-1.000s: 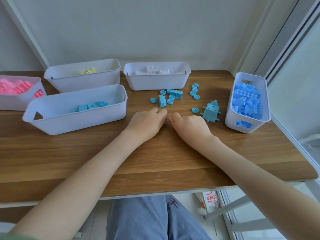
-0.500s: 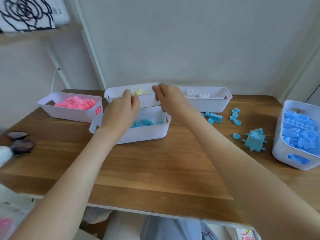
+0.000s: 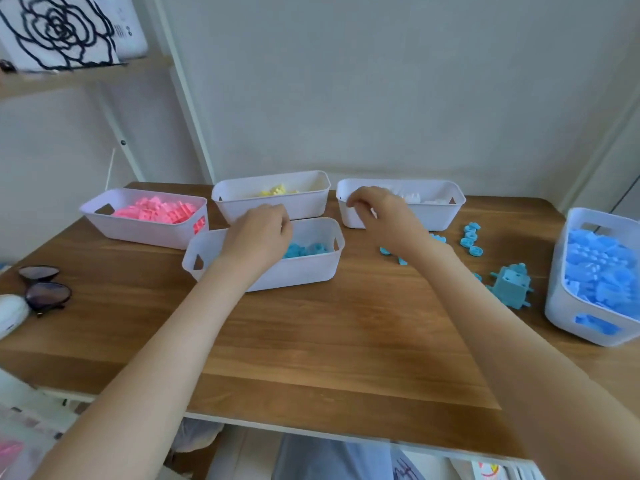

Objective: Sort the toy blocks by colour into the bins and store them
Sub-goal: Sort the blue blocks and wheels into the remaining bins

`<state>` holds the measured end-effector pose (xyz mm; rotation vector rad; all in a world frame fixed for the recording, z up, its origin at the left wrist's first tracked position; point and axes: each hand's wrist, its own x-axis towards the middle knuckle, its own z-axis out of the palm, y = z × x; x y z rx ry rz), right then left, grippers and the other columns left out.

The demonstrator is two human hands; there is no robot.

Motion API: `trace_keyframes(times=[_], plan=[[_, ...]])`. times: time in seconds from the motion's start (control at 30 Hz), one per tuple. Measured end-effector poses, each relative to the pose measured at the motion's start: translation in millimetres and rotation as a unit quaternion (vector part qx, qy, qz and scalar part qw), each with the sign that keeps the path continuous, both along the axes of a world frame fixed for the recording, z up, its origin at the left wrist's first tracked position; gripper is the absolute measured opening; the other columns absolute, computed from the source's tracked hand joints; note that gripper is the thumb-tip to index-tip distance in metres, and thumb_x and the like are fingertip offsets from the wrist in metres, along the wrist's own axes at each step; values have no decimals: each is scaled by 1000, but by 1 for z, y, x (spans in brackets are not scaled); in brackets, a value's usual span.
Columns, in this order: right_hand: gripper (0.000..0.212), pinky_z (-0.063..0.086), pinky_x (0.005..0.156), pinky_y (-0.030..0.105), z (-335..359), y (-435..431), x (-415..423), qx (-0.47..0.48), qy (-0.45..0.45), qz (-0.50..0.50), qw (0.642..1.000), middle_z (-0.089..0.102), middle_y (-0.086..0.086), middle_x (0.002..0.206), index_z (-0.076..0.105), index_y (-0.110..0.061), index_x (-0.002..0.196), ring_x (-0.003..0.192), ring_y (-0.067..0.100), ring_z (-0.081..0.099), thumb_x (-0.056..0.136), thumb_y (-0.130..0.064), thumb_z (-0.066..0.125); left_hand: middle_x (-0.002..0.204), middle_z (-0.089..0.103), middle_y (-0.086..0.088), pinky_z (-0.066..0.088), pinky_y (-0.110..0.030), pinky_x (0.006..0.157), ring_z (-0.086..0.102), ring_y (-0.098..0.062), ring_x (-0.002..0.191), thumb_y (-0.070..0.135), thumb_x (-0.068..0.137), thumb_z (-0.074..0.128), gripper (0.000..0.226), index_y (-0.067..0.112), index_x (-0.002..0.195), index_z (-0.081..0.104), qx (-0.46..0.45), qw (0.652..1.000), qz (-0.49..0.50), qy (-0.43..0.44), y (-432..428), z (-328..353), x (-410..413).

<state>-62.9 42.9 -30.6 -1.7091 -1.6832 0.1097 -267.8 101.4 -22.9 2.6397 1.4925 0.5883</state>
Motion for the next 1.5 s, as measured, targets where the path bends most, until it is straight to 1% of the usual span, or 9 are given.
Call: trace_keyframes(times=[0.1,0.23,0.37,0.47,0.63,0.93,1.2,1.33,1.5], plan=[[27,39,92,32,-13,-22,47,-27,-9,-125,992,55,9,118,54,-7,118,112,25,48,93,-13,46,103,57,-5,44,-34,79,52,-22,99,17,95,46,16,9,99,59,65,985,-60,-148,-24,-1,31],[44,31,103,42,-35,-40,69,-127,-39,-203,970,40,10,138,40,-10,134,126,29,36,93,-25,48,106,55,-4,39,-23,80,51,-17,100,14,93,49,12,8,100,58,72,965,-153,-199,-54,-18,78],[50,29,106,45,-49,-39,69,-145,-41,-187,971,35,8,144,33,-17,141,131,29,33,94,-31,45,129,47,0,30,-14,92,44,-12,120,23,96,49,28,13,122,52,8,968,-203,-147,-66,-44,116],[50,29,106,45,-60,-35,69,-144,-67,-168,973,35,6,144,27,-20,144,130,28,34,97,-31,40,153,27,0,25,-27,110,24,-15,140,26,94,52,46,18,139,41,-65,969,-224,-84,-52,-62,130],[43,30,104,37,-77,-32,67,-105,-140,-142,974,41,-1,139,32,-22,142,127,19,36,101,-32,26,158,17,-3,11,-42,118,11,-20,145,38,94,46,62,21,149,23,-80,977,-197,5,-33,-81,146],[34,41,90,35,-78,-28,71,-82,-104,-94,987,47,5,121,46,-14,129,105,20,43,97,-14,35,132,43,-6,34,-30,95,39,-20,113,30,98,40,46,10,140,36,13,973,-230,16,-35,-90,146],[54,33,102,30,-74,-29,73,-119,-76,-75,987,41,3,141,27,-20,146,123,19,38,95,-5,38,138,34,-8,33,-30,98,35,-21,115,17,96,37,44,10,140,33,2,974,-224,41,-39,-85,145],[52,29,103,31,-74,-30,69,-138,-118,-66,981,33,-4,149,26,-26,146,129,18,33,96,-15,36,122,44,-4,37,-26,90,39,-16,105,19,93,42,32,13,125,45,-8,979,-204,1,-40,-83,143],[41,36,94,30,-74,-32,69,-114,-111,-78,984,47,-1,131,42,-21,136,117,17,42,95,-26,44,96,44,3,33,-21,68,48,-12,89,21,93,47,8,15,96,50,-37,987,-146,-64,-40,-82,141]])
